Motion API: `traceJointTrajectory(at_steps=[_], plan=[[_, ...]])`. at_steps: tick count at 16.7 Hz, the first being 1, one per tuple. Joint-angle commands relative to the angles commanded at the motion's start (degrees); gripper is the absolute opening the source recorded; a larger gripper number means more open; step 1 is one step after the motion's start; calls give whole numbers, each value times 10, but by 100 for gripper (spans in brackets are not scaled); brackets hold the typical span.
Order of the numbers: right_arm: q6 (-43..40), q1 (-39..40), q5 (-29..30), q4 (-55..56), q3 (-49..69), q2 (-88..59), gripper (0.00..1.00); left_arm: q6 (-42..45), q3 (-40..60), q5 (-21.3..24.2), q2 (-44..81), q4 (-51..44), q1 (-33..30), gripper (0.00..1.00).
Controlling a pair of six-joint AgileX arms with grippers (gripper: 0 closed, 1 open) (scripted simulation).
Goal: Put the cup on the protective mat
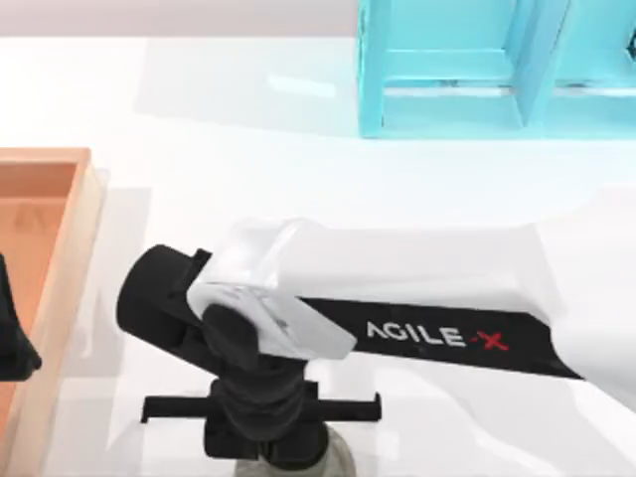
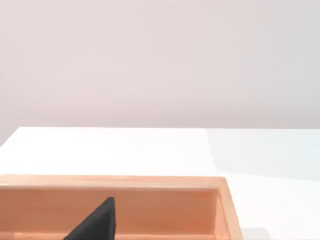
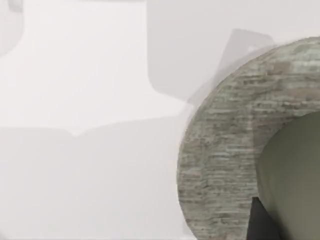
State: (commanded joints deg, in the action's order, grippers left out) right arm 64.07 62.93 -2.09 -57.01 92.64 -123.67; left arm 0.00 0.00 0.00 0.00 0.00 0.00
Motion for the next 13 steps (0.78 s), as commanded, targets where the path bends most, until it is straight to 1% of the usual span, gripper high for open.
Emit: traceJointTrajectory(at_steps=[10, 11, 13], plan=[[0, 0, 0, 0, 0, 0, 98, 0, 0, 0, 0, 0, 0, 100], [0, 0, 0, 0, 0, 0, 100, 0, 0, 0, 0, 0, 0, 100], [0, 0, 0, 0, 0, 0, 100, 0, 0, 0, 0, 0, 0, 100]])
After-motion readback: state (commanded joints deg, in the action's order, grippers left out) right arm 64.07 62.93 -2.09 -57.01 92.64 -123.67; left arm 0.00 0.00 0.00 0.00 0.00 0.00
